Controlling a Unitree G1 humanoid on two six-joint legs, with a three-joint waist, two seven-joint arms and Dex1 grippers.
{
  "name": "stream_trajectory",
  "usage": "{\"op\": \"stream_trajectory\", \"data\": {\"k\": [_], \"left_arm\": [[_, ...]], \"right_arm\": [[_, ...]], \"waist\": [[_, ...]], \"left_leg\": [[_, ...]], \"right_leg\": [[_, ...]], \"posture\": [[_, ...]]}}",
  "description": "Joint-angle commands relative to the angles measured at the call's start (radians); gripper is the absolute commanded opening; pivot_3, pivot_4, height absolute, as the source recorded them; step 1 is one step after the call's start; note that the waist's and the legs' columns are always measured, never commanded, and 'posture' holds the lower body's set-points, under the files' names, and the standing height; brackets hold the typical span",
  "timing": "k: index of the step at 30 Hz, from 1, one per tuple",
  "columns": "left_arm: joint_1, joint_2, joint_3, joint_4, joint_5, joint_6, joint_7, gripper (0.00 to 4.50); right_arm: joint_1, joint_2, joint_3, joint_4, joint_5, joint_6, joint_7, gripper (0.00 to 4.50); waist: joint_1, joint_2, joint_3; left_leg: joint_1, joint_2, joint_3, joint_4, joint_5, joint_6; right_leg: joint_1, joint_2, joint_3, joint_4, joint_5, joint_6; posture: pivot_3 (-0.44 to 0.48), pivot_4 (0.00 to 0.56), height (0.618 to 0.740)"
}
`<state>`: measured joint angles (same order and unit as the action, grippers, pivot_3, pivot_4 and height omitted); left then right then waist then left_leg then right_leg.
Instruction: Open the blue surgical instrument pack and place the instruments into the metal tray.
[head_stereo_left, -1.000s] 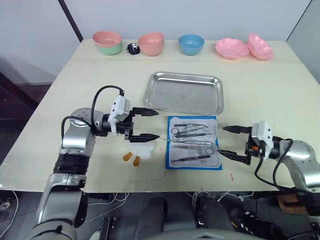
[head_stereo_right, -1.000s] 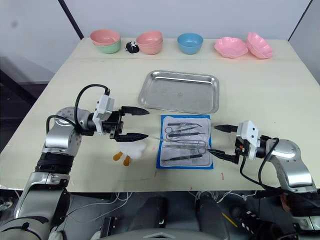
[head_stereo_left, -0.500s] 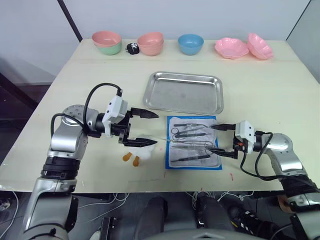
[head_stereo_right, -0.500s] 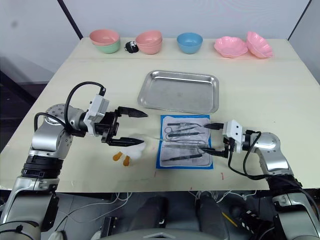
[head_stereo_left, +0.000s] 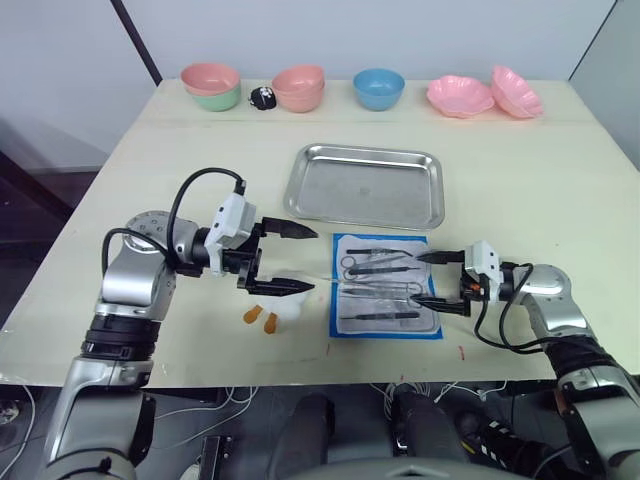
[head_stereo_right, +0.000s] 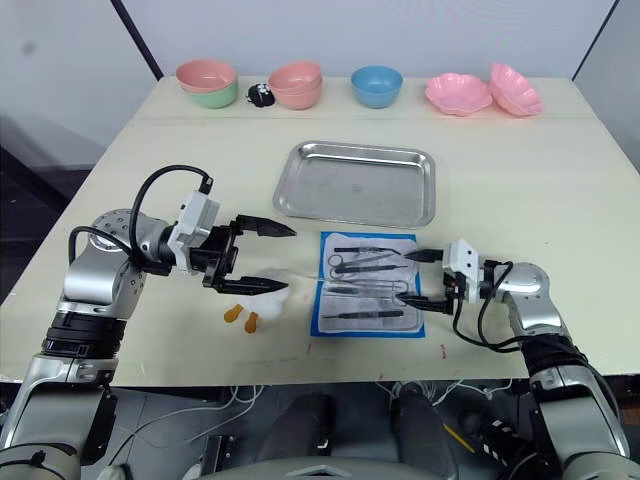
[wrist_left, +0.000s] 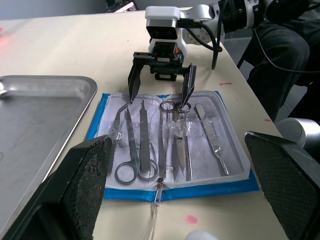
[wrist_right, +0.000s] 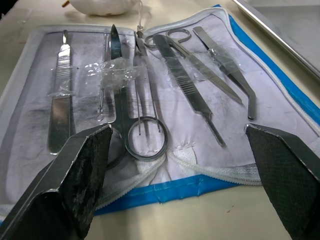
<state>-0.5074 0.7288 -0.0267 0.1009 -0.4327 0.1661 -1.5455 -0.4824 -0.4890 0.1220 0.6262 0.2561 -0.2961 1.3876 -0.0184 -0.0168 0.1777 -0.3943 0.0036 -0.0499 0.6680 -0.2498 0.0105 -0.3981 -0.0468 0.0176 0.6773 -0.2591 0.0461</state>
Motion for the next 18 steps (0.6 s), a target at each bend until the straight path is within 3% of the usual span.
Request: {"op": "stream_trajectory", "data": {"k": [1, 9, 16, 18], "left_arm": [[-0.003, 0.011, -0.003, 0.001, 0.002, -0.022, -0.021, 4.50], [-0.027, -0.011, -0.036, 0.056, 0.041, -0.081, -0.005, 4.50], [-0.134, -0.084, -0.075, 0.200, 0.094, -0.094, 0.025, 4.50], [-0.162, -0.101, -0.092, 0.240, 0.115, -0.102, 0.022, 3.56]], "right_arm": [[0.010, -0.006, 0.047, 0.083, -0.078, -0.022, 0.017, 4.42], [-0.026, 0.000, 0.071, 0.156, -0.095, -0.017, 0.046, 4.42], [-0.040, 0.006, 0.075, 0.178, -0.105, -0.019, 0.042, 4.42], [-0.043, 0.008, 0.074, 0.181, -0.105, -0.019, 0.041, 4.50]], "waist": [[0.000, 0.000, 0.000], [0.000, -0.002, -0.001], [-0.001, -0.004, -0.003], [-0.003, -0.004, -0.003]], "left_leg": [[0.000, 0.000, 0.000, 0.000, 0.000, 0.000], [0.004, 0.000, 0.000, -0.001, 0.000, 0.000], [0.004, -0.001, 0.000, -0.001, 0.000, 0.000], [0.005, -0.001, 0.001, -0.001, 0.000, 0.000]], "right_leg": [[0.000, 0.000, 0.000, 0.000, 0.000, 0.000], [0.002, 0.000, 0.001, 0.000, 0.000, 0.000], [0.003, 0.000, 0.001, 0.000, 0.000, 0.000], [0.003, 0.000, 0.001, 0.000, 0.000, 0.000]], "posture": [[0.000, 0.150, 0.740], [0.000, 0.150, 0.740], [0.000, 0.150, 0.740], [0.000, 0.150, 0.740]]}}
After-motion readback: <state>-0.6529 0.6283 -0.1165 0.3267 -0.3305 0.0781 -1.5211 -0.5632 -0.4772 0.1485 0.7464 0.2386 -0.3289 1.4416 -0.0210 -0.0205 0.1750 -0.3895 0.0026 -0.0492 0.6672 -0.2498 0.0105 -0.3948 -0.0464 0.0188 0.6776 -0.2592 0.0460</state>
